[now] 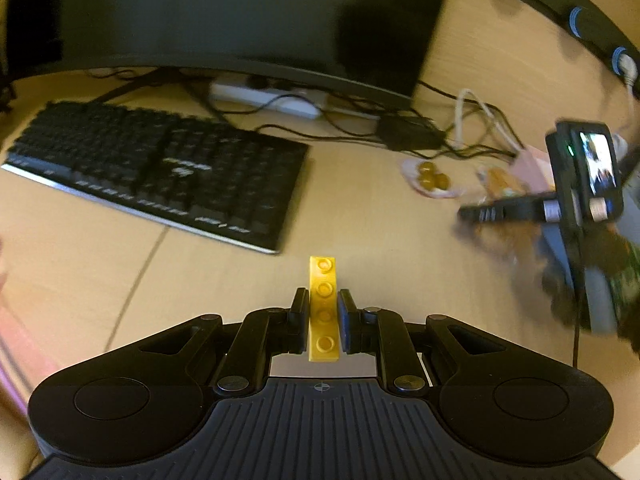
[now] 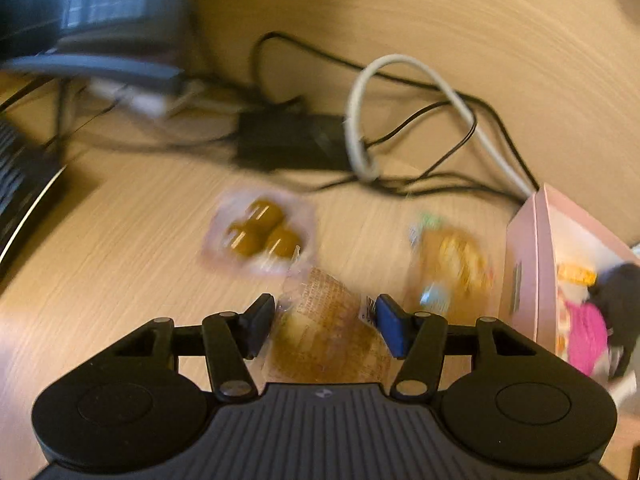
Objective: Organize objects
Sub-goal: 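Carry the yellow brick toward the pink box with the left gripper while the right grasps a wrapped bread package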
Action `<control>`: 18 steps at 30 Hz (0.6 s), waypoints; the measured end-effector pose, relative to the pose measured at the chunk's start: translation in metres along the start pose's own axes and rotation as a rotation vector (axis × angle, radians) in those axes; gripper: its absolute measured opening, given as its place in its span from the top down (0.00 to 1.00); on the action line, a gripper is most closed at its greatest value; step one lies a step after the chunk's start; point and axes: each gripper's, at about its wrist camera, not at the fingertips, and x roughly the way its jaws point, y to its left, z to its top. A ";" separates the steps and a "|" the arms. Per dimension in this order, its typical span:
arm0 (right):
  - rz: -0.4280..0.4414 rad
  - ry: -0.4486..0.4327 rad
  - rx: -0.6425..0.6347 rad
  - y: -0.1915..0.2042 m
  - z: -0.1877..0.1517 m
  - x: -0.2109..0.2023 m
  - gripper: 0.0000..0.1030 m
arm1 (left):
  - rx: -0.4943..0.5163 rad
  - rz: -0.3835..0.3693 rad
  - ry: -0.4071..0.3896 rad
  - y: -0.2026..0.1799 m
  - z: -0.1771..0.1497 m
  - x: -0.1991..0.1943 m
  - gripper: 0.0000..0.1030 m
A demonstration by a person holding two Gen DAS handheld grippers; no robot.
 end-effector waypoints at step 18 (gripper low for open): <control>0.089 -0.029 0.127 -0.011 0.012 -0.047 0.12 | 0.066 -0.116 0.023 -0.023 0.009 0.034 0.83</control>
